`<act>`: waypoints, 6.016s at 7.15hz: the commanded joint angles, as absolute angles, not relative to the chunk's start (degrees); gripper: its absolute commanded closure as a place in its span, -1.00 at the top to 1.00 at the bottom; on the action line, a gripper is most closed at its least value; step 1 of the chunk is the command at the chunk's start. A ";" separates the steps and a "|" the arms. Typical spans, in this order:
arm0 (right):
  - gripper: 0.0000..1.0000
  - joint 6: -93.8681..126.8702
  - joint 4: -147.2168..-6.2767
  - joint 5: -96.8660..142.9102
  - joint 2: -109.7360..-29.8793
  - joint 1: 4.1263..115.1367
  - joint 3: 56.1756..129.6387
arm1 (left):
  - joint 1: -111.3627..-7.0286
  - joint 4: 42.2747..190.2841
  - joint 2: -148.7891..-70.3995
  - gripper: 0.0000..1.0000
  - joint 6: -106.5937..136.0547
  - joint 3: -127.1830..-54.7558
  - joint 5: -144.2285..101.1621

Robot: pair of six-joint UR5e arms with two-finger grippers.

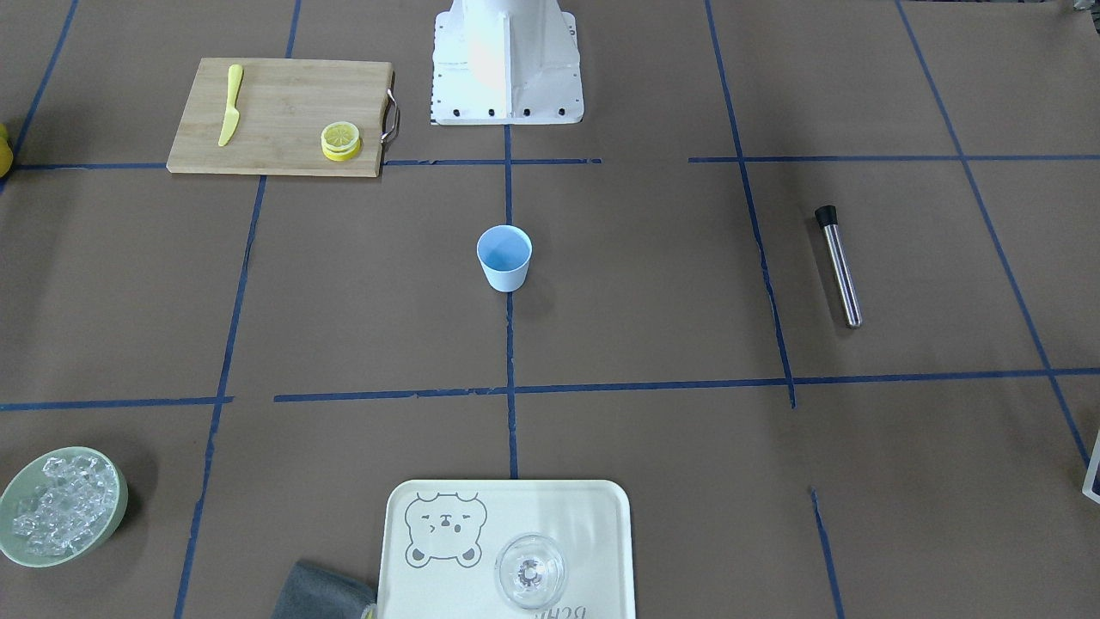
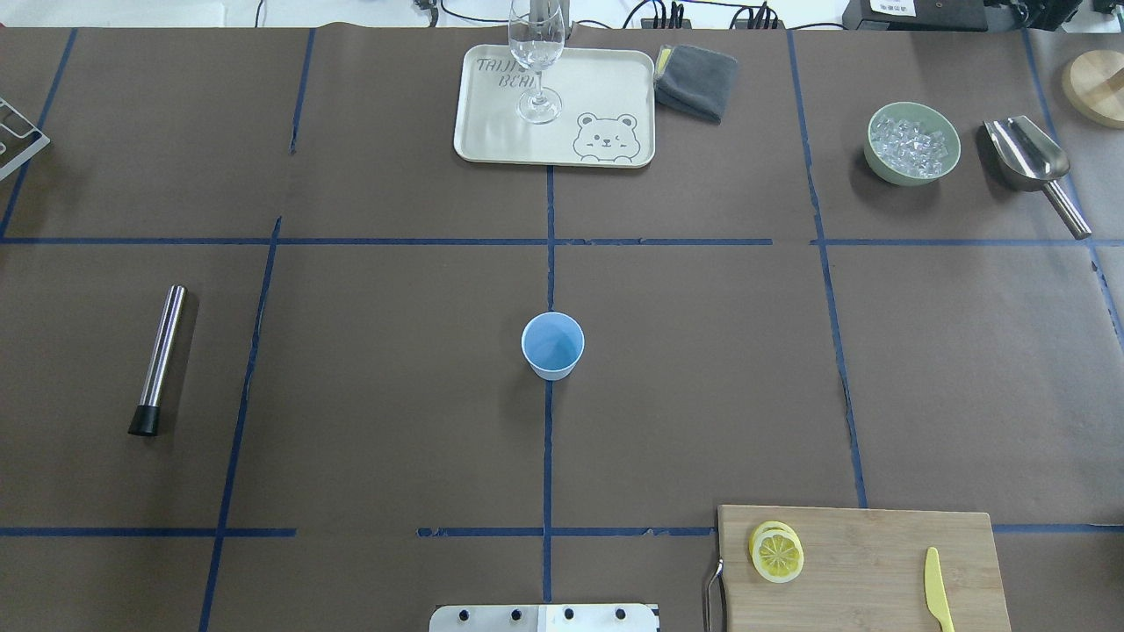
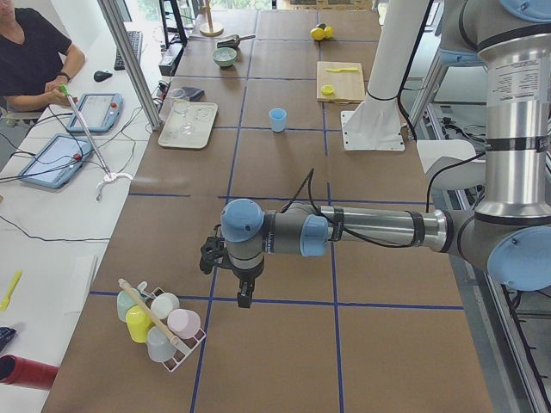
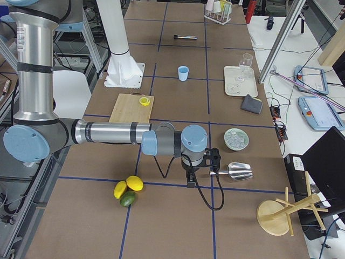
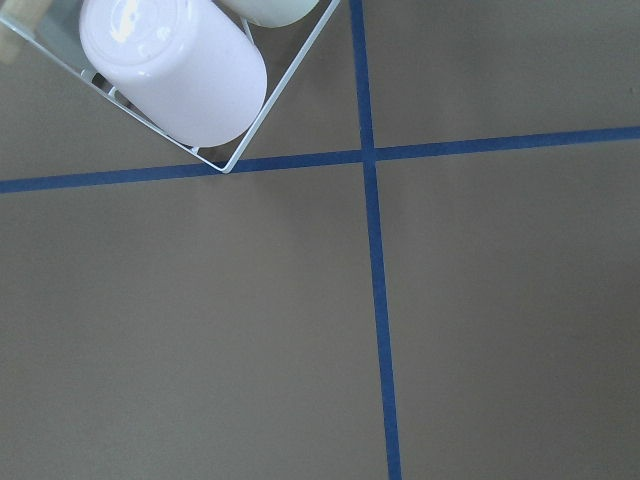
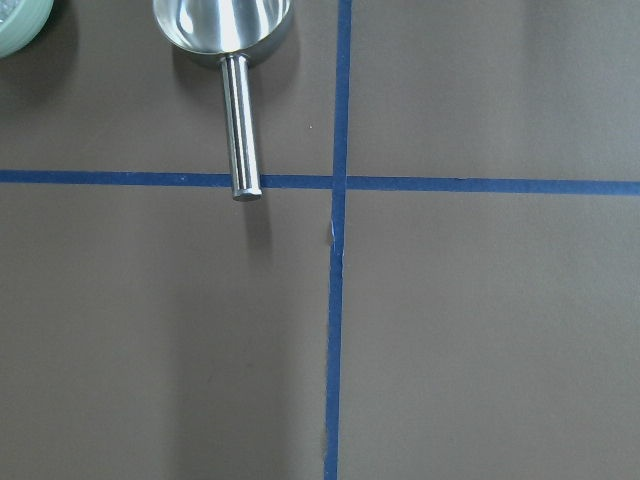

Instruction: Squeeze lemon into cup

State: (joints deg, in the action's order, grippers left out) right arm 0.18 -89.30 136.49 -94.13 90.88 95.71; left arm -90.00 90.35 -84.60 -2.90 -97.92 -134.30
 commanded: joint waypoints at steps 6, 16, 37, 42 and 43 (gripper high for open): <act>1.00 11.15 -89.39 138.59 -89.11 86.50 104.40 | -90.00 90.35 -84.99 1.00 -2.81 -100.18 -134.65; 1.00 83.11 -79.98 93.58 -92.11 17.47 133.15 | -83.76 98.00 -86.57 1.00 2.20 -103.18 -134.21; -0.14 88.42 -72.86 83.23 -93.34 3.08 122.96 | -83.32 100.99 -86.66 1.00 4.83 -103.27 -134.56; -0.18 88.42 -73.13 84.02 -96.14 3.34 127.78 | -83.32 100.99 -86.75 1.00 4.83 -103.36 -134.65; -0.18 88.42 -73.13 84.11 -96.24 4.04 128.05 | -83.32 100.99 -86.75 1.00 4.83 -103.36 -134.65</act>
State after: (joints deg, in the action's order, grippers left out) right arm 88.42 -73.12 83.80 -95.55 3.49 127.02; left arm -83.32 100.99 -86.72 4.83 -103.32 -134.64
